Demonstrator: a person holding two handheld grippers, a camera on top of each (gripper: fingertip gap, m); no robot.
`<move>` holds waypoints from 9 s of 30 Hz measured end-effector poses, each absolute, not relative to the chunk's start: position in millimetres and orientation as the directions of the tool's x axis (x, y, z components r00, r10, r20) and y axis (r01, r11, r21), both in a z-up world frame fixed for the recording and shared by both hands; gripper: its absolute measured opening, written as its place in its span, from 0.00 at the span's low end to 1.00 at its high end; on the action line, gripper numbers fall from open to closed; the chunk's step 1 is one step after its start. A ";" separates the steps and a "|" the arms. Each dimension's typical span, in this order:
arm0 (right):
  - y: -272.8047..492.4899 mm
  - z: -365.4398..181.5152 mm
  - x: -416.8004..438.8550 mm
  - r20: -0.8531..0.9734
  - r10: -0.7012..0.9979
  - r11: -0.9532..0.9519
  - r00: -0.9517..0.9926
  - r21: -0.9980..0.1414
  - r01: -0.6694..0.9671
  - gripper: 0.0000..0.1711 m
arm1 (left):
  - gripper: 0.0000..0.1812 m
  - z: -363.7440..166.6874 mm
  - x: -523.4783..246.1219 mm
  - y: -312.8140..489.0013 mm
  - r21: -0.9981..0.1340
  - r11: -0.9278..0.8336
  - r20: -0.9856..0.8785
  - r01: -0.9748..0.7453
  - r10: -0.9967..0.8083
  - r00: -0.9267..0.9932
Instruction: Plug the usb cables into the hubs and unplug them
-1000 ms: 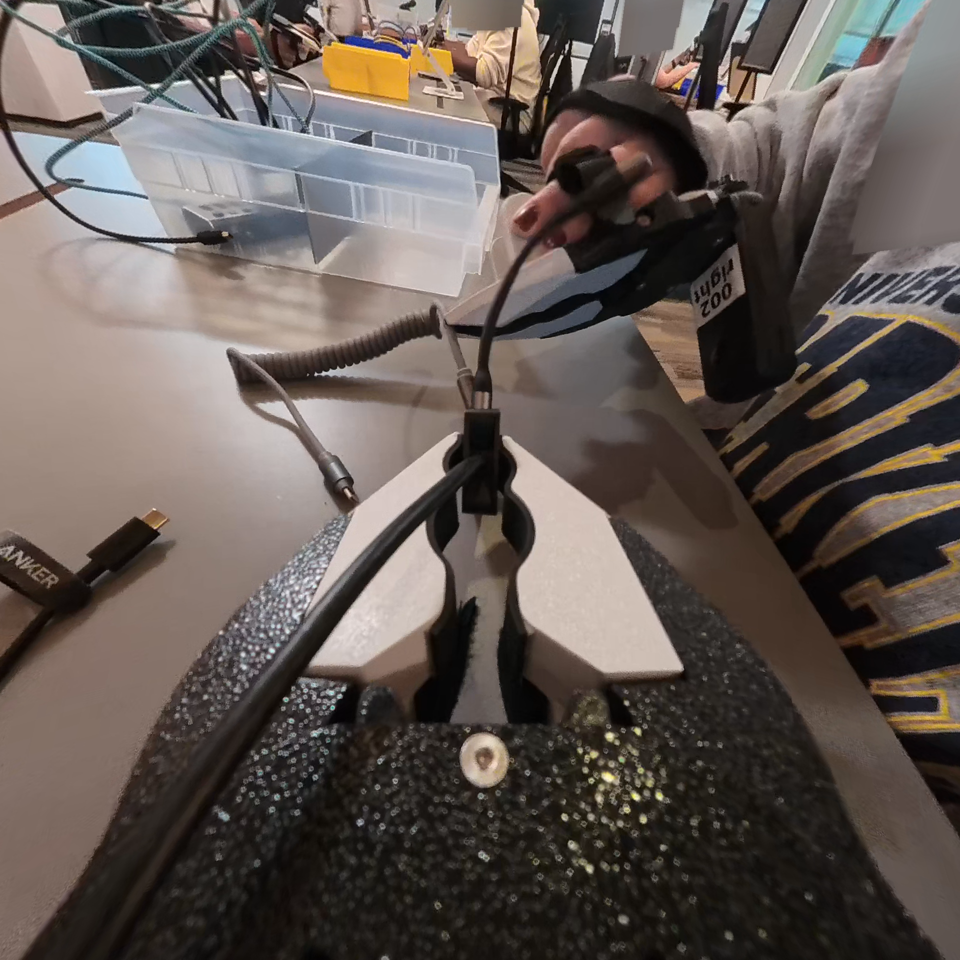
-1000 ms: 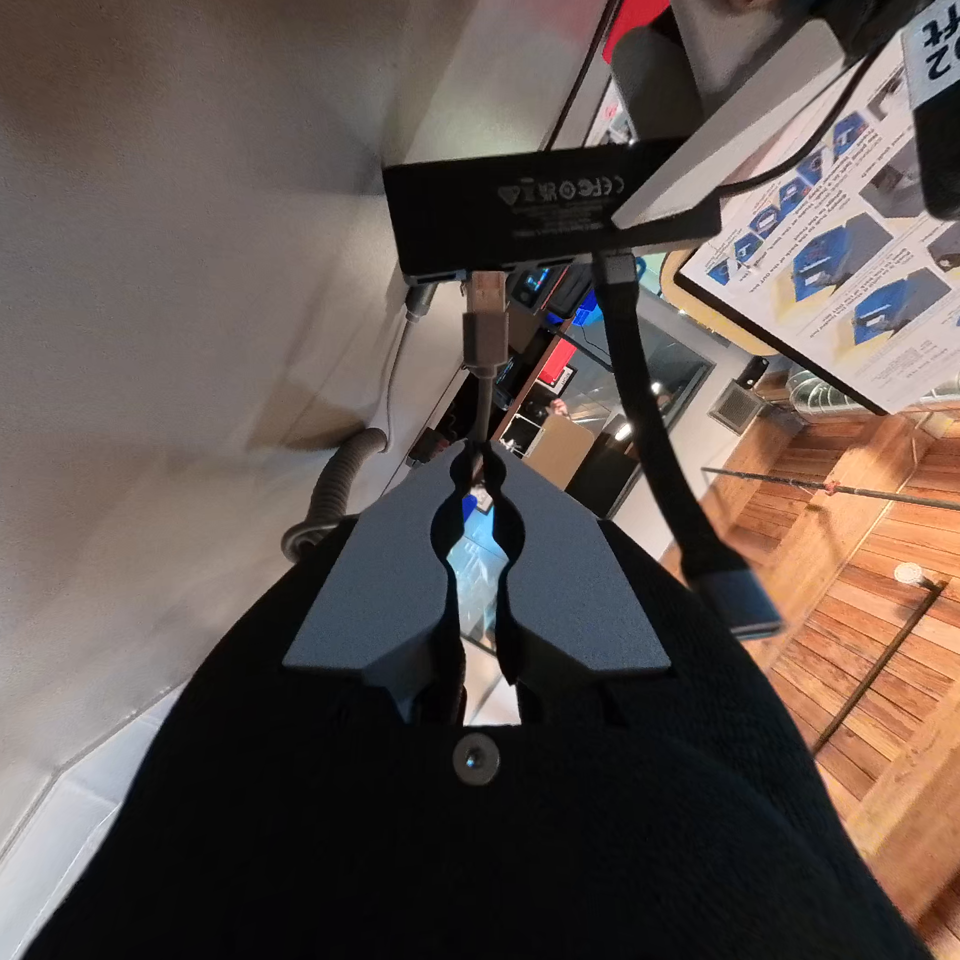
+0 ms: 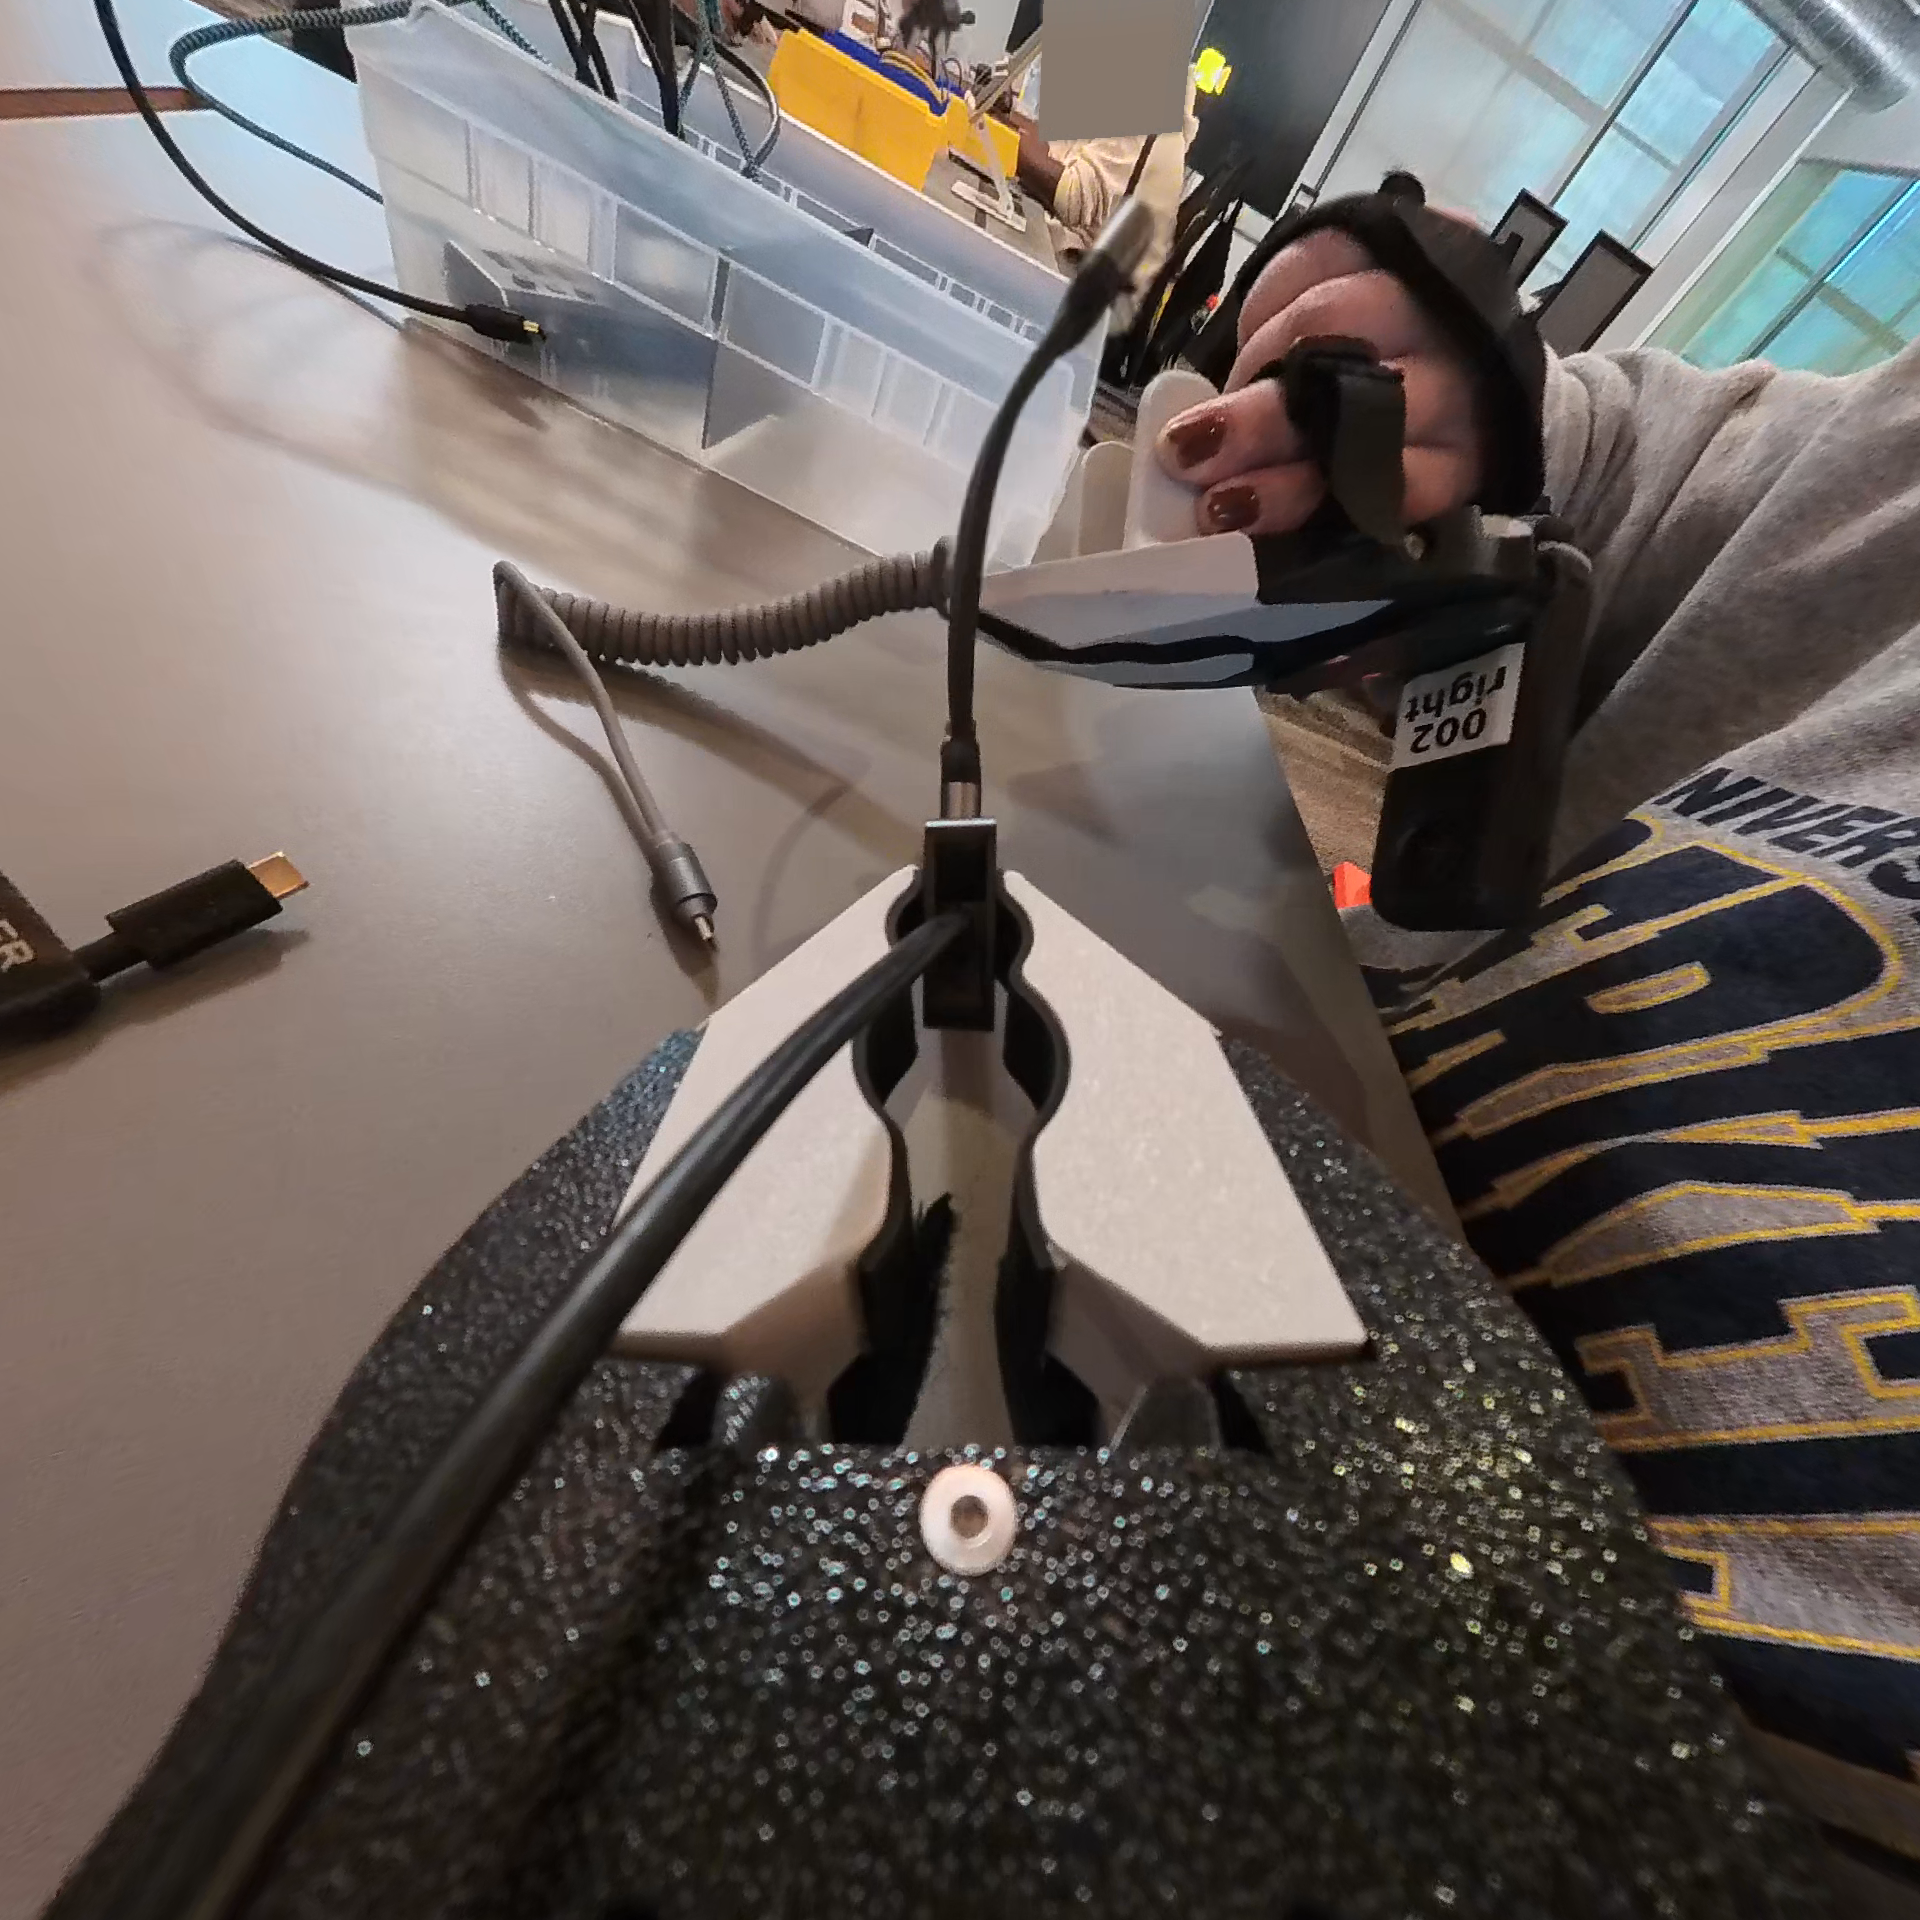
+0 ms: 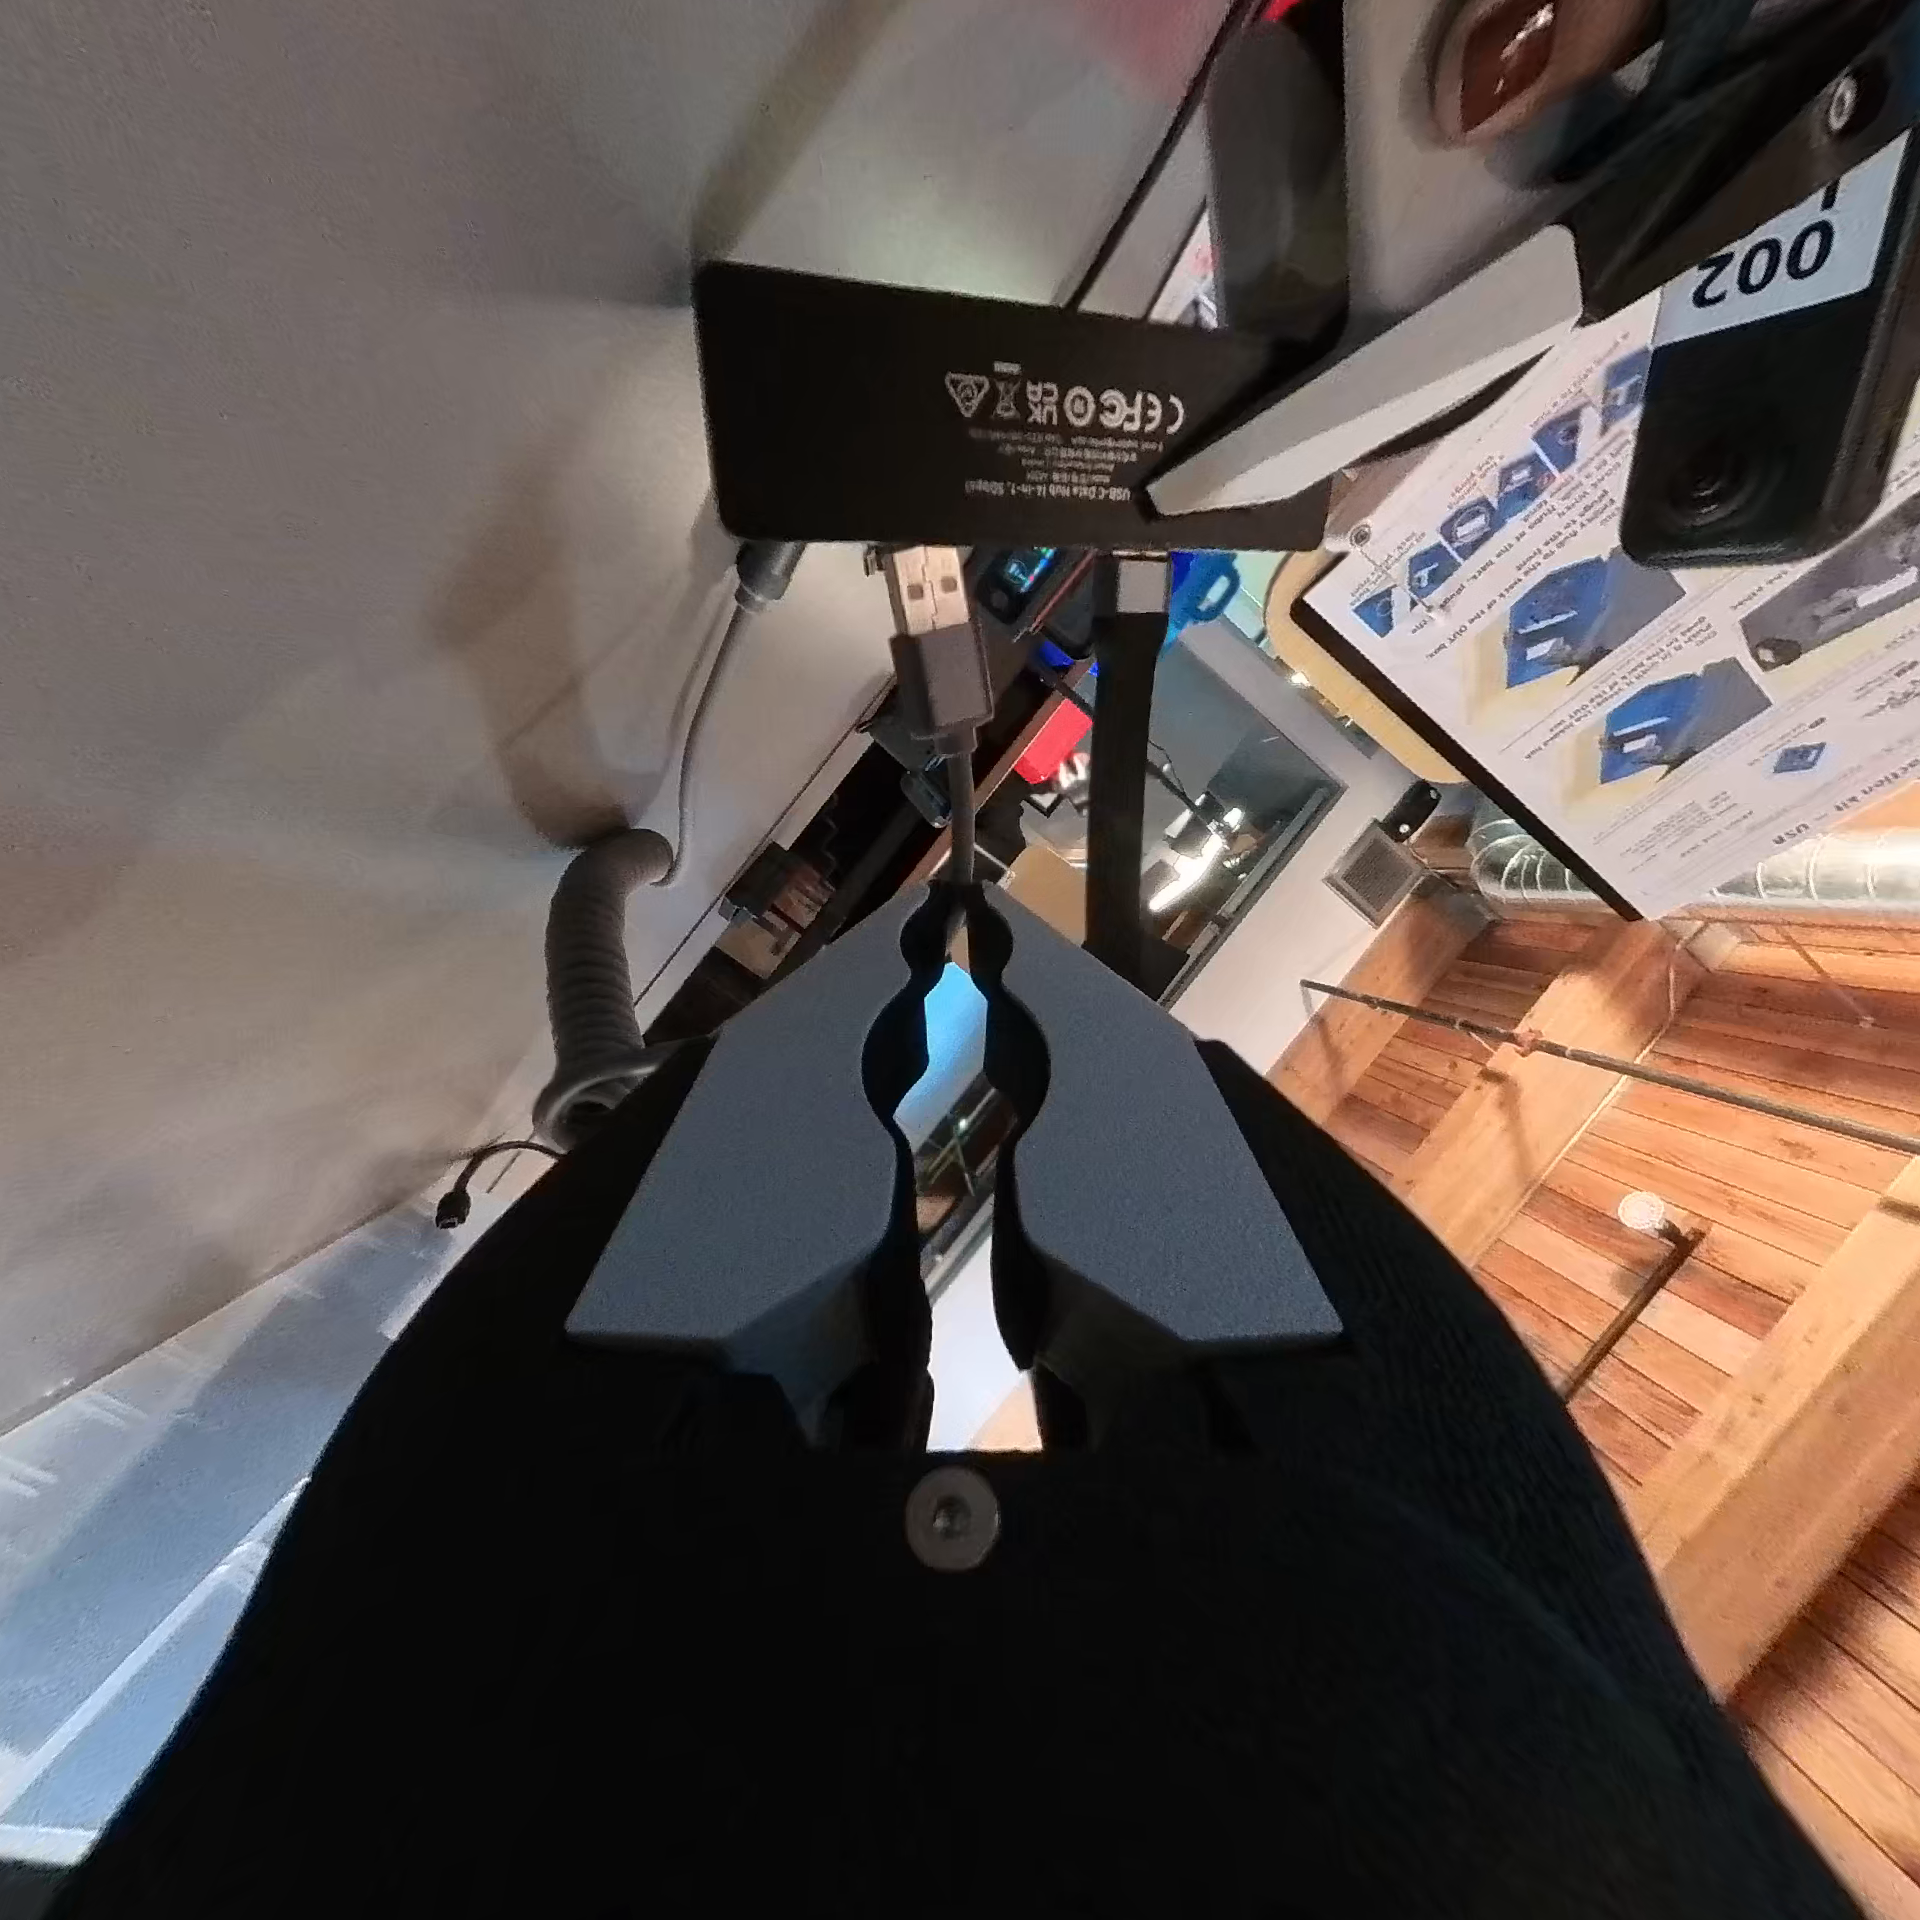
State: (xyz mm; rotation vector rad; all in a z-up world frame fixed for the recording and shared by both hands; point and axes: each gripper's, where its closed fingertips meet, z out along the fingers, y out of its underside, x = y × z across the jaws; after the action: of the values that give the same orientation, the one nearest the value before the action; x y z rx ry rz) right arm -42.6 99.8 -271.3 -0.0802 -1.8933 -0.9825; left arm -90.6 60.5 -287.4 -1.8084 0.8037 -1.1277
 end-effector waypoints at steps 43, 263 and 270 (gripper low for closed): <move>57.7 -304.9 -42.9 0.105 0.931 0.333 -0.350 -0.638 0.694 0.03 | 0.08 -290.9 -71.1 46.0 -0.931 -0.277 0.183 -0.236 -0.917 0.354; 348.7 -272.3 207.0 0.205 0.911 -0.296 0.357 -0.276 0.914 0.06 | 0.29 -258.1 -98.8 85.9 -0.895 0.234 -0.443 -0.380 -0.581 0.683; 337.9 -230.5 223.8 0.197 0.863 -0.441 0.465 -0.153 0.884 0.38 | 0.29 -258.9 -98.1 85.9 -0.900 0.226 -0.431 -0.372 -0.590 0.683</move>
State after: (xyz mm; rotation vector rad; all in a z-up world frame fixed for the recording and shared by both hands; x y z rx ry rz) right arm 223.8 337.9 -230.5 -2.4806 -1.5083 -0.1306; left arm -98.1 85.9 -258.9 -1.3854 0.8761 -0.1799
